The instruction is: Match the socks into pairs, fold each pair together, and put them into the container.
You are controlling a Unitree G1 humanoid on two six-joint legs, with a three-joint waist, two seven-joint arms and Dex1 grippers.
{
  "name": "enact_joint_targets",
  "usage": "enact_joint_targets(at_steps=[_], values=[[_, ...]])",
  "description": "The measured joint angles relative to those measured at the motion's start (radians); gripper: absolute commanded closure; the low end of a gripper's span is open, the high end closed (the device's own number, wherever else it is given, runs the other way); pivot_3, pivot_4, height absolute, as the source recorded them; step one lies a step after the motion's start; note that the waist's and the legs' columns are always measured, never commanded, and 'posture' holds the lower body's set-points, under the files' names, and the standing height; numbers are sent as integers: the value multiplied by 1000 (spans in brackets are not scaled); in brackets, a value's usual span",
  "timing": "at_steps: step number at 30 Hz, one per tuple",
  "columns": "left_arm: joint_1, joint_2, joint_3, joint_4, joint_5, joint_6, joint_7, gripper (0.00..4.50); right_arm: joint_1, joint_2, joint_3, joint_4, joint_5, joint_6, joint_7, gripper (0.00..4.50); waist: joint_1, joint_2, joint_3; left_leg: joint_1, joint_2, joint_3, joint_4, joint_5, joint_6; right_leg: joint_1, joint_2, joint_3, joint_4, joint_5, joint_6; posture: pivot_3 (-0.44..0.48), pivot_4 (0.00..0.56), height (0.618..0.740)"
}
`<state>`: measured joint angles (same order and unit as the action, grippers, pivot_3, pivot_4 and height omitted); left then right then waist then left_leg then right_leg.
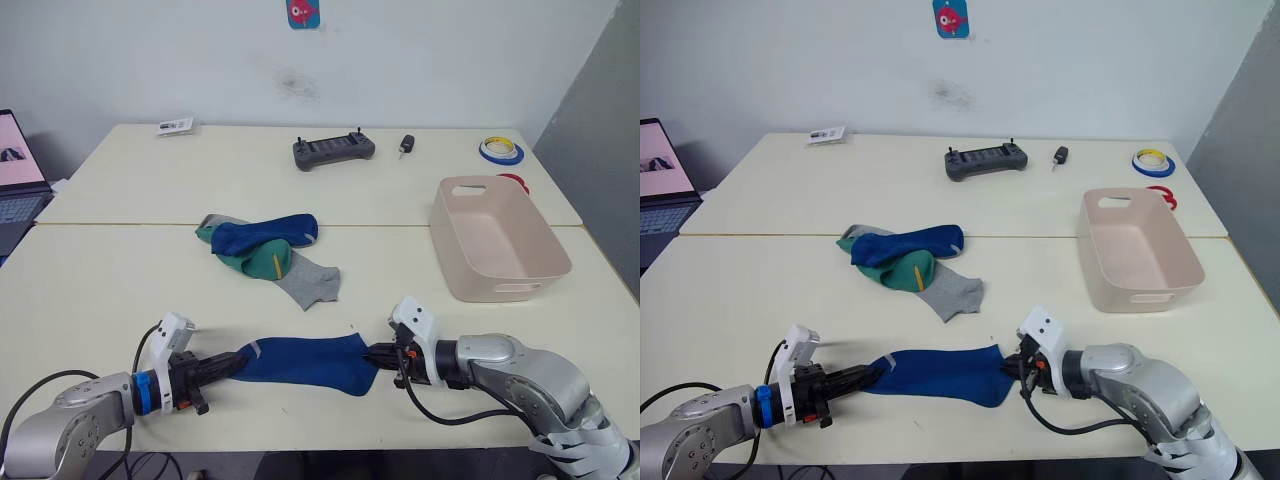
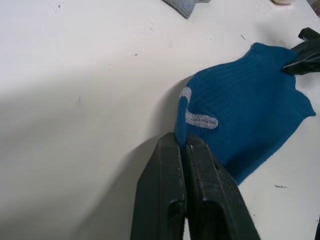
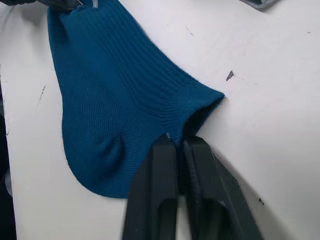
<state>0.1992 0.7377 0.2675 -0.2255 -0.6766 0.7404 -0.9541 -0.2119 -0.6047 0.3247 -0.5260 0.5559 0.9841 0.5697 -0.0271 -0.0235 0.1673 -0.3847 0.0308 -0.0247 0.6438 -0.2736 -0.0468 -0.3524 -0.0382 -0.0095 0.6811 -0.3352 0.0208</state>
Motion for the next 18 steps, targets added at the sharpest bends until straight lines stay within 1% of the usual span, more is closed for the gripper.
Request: enact_joint_targets(at_steps=[1,5,10,11,14,18], values=[[-2,0,0,2,2,-11,-1,3325,0,-4,0,1,-7,-3,2,3131,0,0,0,0,0,0,0,0,0,0,0,0,0,0,0,0,150,740],[-3,3,4,14,7,-50,-21,2163,13,-26,-31,-16,-5,-8,22,1755,0,0,0,0,0,0,0,0,0,0,0,0,0,0,0,0,150,740],[-15,38,34,62,22,-99,-42,726,55,-75,-92,-76,7,-32,56,12,0,0,0,0,1,0,0,0,0,0,0,-1,0,0,0,0,150,740],[-39,59,55,106,44,-123,-39,451,65,-91,-116,-100,5,-61,67,0,1,0,0,0,1,-1,0,0,0,0,1,-1,0,0,0,0,150,740],[-163,100,81,199,88,-188,-37,451,54,-114,-144,-131,-27,-152,94,0,1,0,0,0,0,-1,0,0,0,0,1,-2,0,0,0,0,150,740],[-349,121,48,263,154,-285,-44,451,-3,-119,-146,-147,-49,-217,123,0,4,0,0,-1,-2,1,0,0,0,0,1,-1,-1,0,0,0,150,740]])
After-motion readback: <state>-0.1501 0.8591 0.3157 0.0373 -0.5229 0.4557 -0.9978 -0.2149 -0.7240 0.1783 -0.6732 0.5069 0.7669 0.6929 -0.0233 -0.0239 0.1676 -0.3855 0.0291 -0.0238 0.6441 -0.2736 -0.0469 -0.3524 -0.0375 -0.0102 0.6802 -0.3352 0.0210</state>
